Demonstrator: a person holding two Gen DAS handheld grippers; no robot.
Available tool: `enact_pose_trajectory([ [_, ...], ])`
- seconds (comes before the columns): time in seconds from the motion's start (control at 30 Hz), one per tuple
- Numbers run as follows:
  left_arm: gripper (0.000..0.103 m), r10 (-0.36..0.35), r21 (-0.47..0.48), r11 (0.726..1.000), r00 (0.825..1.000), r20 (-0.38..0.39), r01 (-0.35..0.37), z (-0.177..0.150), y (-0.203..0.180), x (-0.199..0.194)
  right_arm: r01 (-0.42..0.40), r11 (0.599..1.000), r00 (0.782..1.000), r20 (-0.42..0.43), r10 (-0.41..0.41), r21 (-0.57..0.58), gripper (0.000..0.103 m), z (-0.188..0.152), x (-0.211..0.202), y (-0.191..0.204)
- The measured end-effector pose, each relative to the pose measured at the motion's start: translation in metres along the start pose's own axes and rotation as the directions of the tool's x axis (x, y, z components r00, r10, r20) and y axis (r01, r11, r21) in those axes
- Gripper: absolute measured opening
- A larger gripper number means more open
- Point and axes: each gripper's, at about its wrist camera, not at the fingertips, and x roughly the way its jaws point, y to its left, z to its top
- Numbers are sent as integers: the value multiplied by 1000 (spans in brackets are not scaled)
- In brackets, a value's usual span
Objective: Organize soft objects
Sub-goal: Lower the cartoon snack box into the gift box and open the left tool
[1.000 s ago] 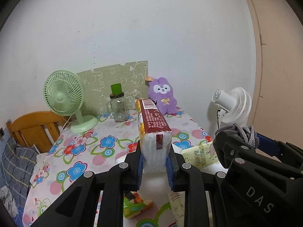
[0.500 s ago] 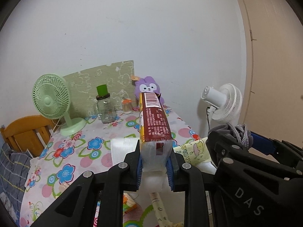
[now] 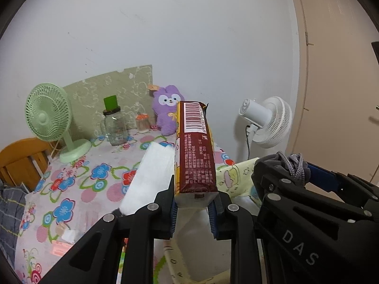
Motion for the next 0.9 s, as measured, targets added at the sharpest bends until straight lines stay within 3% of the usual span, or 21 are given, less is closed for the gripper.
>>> enact_pose_trajectory([
  [0.23,21,-30,3,1000,999,-22,30,-6,-9,9,25,1000,999,-22,-25,-1,61,-2,7,-9],
  [0.3,26,-38,4,999,999,-32,38,-8,-10,11,25,1000,999,-29,-25,-4,61,-3,9,-10],
  [0.4,38,-36,14,999,999,-35,37,-11,-13,12,23,1000,999,-39,-23,-12,61,-6,12,-9],
  [0.47,55,-34,13,999,999,-43,35,-12,-14,13,21,1000,999,-44,-21,-16,61,-7,14,-8],
  [0.53,65,-33,5,999,998,-49,34,-13,-13,14,22,1000,999,-46,-23,-15,61,-7,16,-8],
  [0.67,80,-37,-4,999,997,-65,37,-15,-11,17,18,1000,998,-57,-19,-19,61,-9,21,-8],
  [0.9,89,-23,-36,999,994,-103,20,-18,-3,25,7,1000,997,-79,-9,-27,63,-11,32,-7],
])
